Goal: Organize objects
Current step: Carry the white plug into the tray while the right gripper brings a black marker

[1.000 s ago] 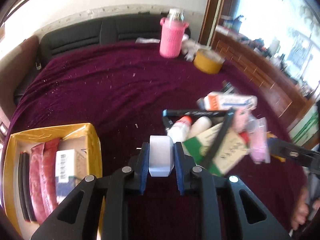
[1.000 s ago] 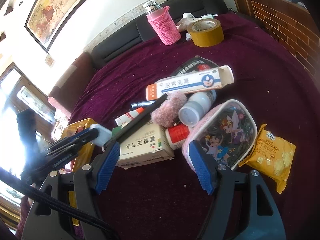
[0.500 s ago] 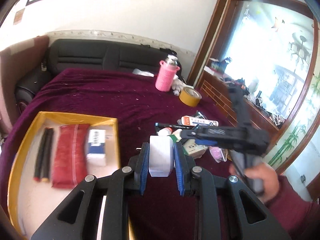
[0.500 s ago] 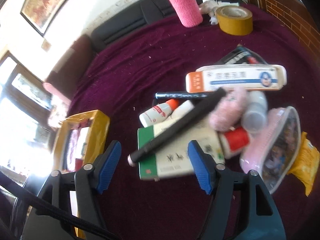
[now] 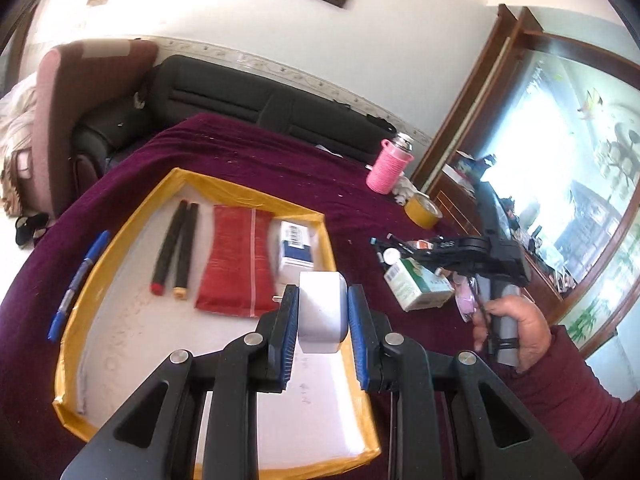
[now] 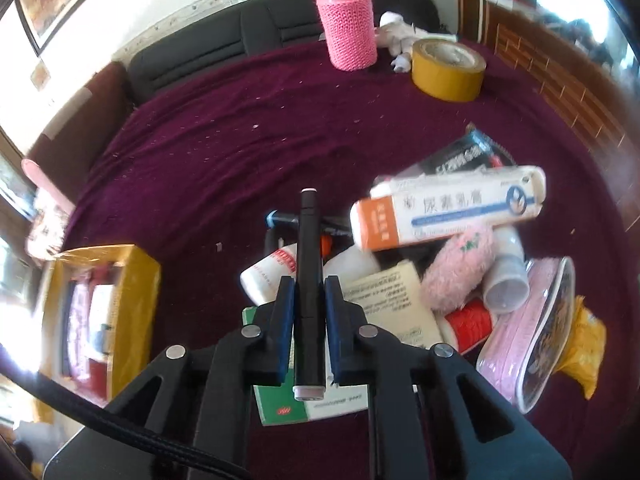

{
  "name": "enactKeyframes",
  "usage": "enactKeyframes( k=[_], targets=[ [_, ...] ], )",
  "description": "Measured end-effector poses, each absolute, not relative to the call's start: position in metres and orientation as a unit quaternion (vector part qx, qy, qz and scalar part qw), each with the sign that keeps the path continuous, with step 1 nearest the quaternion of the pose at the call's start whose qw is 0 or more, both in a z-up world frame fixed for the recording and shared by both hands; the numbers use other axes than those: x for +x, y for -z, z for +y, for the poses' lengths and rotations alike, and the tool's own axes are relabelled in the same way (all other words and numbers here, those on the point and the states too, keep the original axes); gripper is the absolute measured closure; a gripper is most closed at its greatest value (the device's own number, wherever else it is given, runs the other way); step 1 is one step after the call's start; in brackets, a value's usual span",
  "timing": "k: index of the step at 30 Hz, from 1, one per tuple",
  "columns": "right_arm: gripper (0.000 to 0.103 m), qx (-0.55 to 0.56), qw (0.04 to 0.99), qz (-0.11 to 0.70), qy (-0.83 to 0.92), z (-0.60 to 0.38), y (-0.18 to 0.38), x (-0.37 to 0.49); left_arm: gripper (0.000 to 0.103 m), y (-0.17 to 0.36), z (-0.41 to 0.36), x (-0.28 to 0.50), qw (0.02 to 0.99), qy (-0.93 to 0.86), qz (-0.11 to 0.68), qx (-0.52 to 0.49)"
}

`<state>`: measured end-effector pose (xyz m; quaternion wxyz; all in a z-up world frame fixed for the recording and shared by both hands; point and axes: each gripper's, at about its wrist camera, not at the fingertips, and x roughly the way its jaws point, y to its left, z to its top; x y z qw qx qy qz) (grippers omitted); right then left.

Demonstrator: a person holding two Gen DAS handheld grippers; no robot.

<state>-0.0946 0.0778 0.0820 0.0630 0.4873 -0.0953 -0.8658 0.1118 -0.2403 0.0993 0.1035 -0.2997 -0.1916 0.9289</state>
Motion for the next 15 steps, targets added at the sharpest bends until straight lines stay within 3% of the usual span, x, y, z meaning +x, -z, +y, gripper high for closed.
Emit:
enactKeyframes(
  k=[8, 15],
  targets=[
    [0.091, 0.49, 0.13, -0.172, 0.845, 0.094, -0.092, -0.065, 0.083, -0.091, -0.268, 0.13, 0.066, -0.929, -0.213, -0.295],
    [0.091, 0.489, 0.225, -0.222, 0.813, 0.066, -0.105, -0.043, 0.083, -0.073, -0.298, 0.117, 0.015, -0.909, -0.223, -0.351]
  ],
)
